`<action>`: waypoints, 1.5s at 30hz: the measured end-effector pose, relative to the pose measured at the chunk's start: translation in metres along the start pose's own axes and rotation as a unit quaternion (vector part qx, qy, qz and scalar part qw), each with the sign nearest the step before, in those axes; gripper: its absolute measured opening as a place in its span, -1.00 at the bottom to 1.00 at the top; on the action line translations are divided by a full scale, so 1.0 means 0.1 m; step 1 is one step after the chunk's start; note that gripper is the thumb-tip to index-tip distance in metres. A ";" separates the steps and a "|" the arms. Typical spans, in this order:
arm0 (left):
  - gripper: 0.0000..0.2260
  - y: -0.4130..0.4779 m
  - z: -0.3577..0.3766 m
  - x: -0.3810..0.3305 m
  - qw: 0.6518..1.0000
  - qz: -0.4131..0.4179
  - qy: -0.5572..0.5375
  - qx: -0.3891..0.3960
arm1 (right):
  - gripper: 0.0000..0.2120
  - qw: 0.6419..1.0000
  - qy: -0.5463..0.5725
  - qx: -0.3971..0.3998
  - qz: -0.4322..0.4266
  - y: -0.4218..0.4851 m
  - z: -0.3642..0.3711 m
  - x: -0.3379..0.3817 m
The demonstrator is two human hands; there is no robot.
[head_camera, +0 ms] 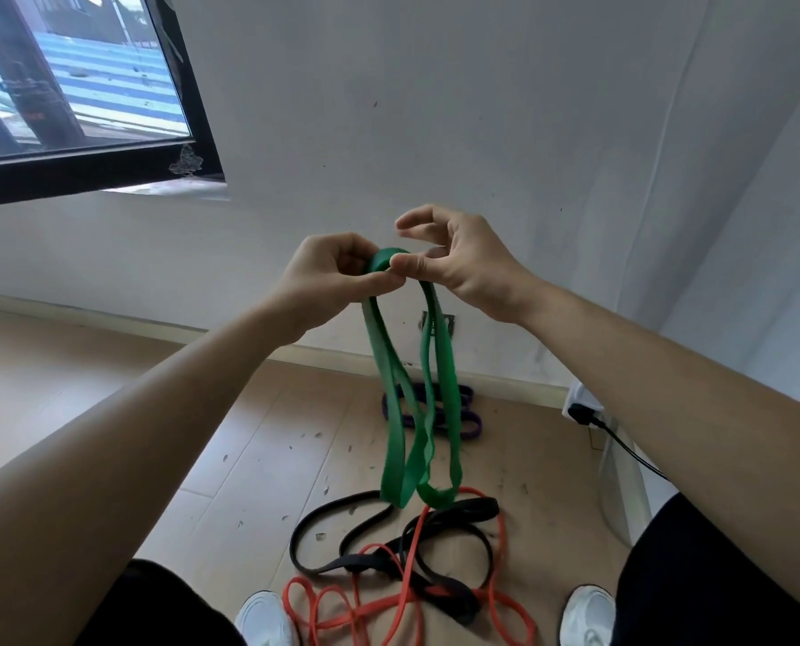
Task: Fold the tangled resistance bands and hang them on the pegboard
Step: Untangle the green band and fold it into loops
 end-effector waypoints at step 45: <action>-0.95 -0.11 -0.36 -0.28 0.966 0.008 -0.255 -0.047 | -0.58 0.972 0.074 0.183 0.129 -0.35 0.71 -0.53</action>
Point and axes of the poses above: each hand's wrist, its own y-axis towards the middle knuckle, its own z-axis out of the palm, x = y × z, the point moved 3 cm from there along y, towards the middle knuckle, and after that the axes turned 2 degrees about y, right-handed, at the moved point
